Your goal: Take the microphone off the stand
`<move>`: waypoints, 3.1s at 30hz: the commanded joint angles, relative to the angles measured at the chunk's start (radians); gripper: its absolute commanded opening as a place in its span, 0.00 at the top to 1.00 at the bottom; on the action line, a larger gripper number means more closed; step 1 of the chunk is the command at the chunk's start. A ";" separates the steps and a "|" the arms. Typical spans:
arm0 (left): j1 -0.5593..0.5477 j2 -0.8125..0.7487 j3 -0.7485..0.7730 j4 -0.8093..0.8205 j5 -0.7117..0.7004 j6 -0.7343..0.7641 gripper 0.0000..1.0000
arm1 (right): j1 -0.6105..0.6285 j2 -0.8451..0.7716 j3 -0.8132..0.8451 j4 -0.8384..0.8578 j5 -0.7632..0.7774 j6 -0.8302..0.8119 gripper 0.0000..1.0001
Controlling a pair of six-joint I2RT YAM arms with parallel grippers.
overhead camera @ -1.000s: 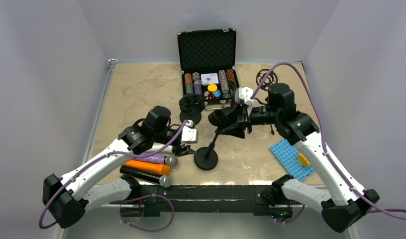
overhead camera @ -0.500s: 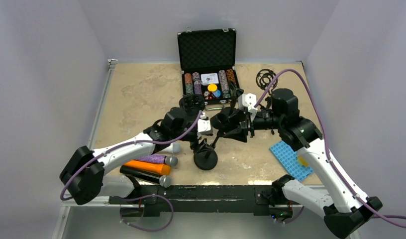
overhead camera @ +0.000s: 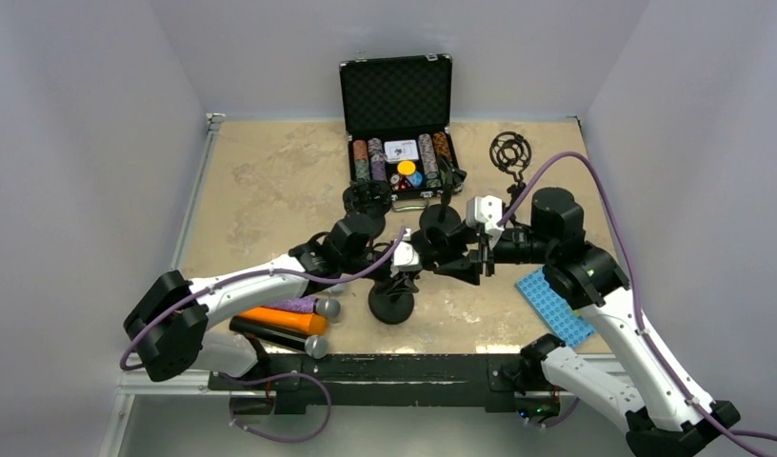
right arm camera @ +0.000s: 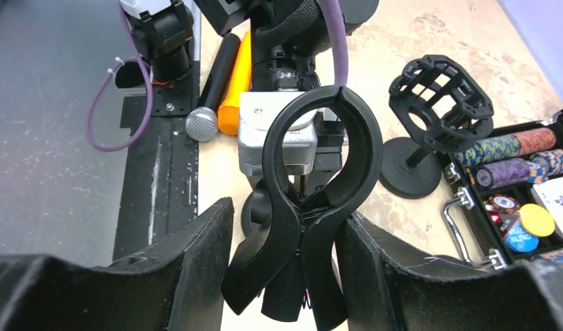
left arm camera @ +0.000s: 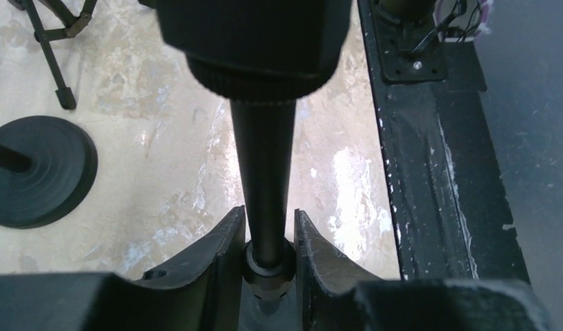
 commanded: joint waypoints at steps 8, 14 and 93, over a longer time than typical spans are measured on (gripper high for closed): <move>-0.070 -0.108 0.067 -0.144 -0.715 0.045 1.00 | -0.056 0.099 0.095 -0.220 0.356 0.544 1.00; -0.090 -0.077 0.016 -0.093 -0.549 -0.042 0.90 | -0.062 0.170 0.103 -0.262 0.266 0.438 1.00; -0.112 -0.122 -0.066 0.070 -0.456 0.081 1.00 | -0.209 0.076 0.045 -0.495 0.257 0.314 1.00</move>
